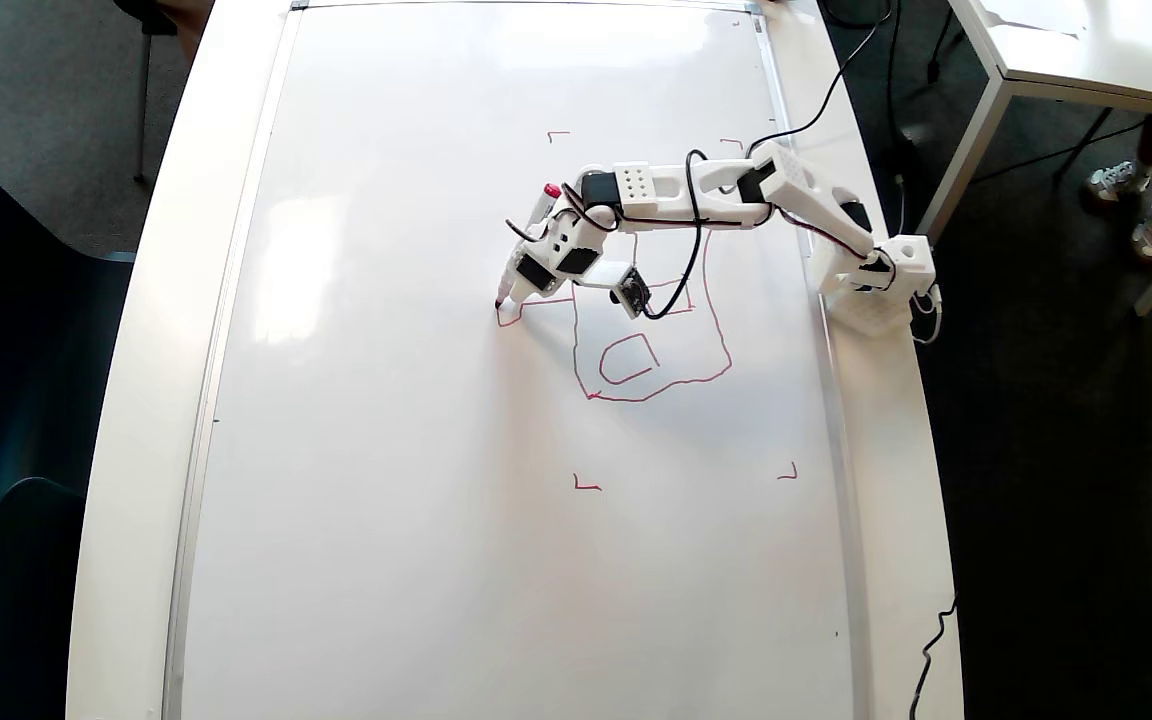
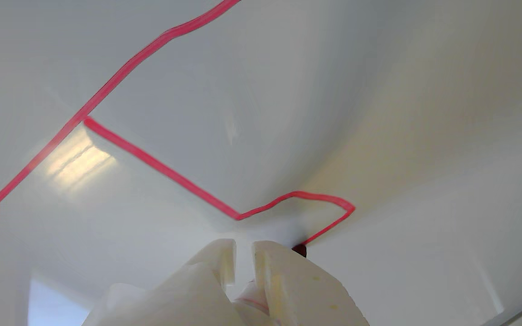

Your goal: Draw on a whiteboard a robot head using a pen attached to the gripper

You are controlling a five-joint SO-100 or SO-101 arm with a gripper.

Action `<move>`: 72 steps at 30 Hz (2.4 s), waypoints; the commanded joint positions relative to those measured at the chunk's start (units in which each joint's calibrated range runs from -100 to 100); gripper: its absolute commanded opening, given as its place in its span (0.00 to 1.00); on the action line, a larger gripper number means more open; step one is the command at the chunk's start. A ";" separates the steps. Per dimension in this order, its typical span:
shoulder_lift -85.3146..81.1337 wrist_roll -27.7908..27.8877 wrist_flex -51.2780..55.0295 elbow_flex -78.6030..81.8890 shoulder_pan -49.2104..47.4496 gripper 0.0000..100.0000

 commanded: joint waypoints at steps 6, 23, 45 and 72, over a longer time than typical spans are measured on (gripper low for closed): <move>-2.19 4.35 6.68 1.13 2.86 0.01; -3.53 3.92 9.80 3.31 -0.45 0.01; -17.45 0.22 8.76 3.21 1.24 0.01; -85.71 -17.85 -55.53 84.65 5.59 0.01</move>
